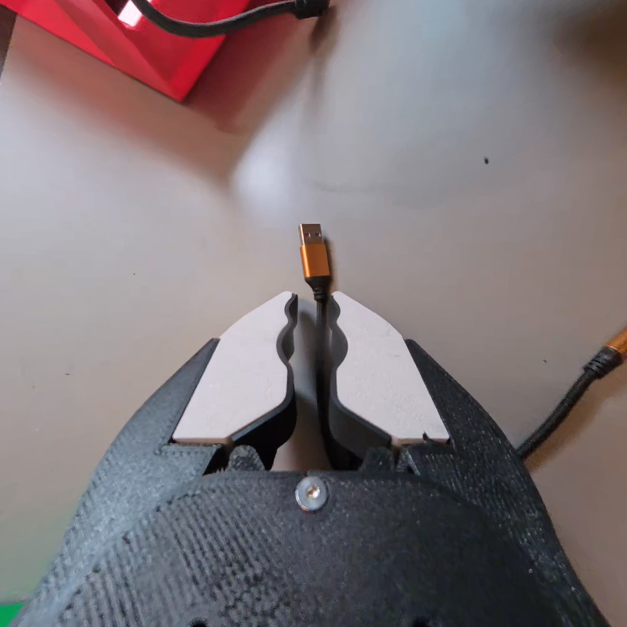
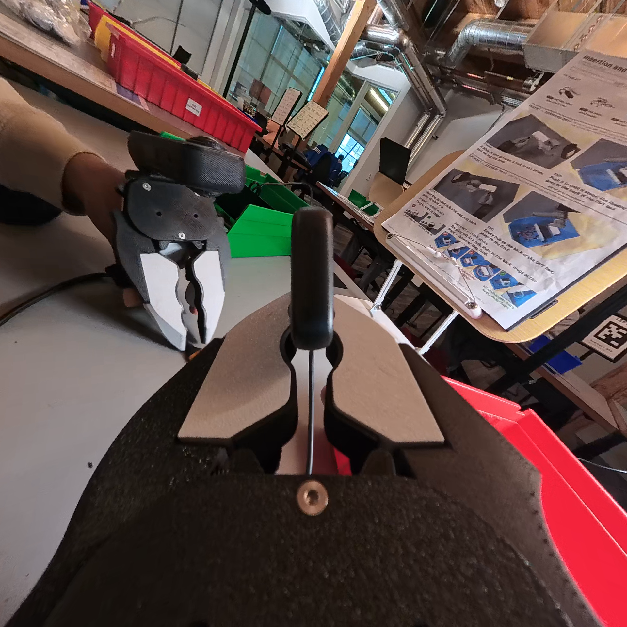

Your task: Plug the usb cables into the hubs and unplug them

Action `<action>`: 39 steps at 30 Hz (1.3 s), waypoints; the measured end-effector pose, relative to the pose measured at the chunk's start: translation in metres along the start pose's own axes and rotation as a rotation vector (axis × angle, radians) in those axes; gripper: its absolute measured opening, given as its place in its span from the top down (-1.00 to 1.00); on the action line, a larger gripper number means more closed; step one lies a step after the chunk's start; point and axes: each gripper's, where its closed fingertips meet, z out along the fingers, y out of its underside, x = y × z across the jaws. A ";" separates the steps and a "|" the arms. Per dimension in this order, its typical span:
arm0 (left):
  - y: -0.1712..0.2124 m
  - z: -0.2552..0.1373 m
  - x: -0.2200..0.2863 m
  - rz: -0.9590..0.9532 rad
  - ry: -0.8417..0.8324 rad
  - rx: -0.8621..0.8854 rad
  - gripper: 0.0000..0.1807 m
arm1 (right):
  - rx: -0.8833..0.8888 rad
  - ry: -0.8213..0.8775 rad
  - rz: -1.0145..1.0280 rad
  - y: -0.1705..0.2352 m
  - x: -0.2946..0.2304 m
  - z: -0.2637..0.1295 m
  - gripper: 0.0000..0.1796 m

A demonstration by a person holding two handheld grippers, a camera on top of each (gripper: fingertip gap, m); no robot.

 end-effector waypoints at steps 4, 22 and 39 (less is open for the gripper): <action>-0.003 0.004 -0.001 -0.002 0.001 0.040 0.92 | -0.006 -0.028 0.007 0.003 -0.006 0.002 0.87; -0.047 -0.092 0.043 -0.465 0.625 0.358 0.93 | -0.117 -0.195 -0.427 0.019 -0.067 0.013 0.87; -0.006 -0.061 0.066 -0.497 0.731 0.077 0.93 | -0.156 -0.322 -0.860 0.041 -0.124 0.019 0.87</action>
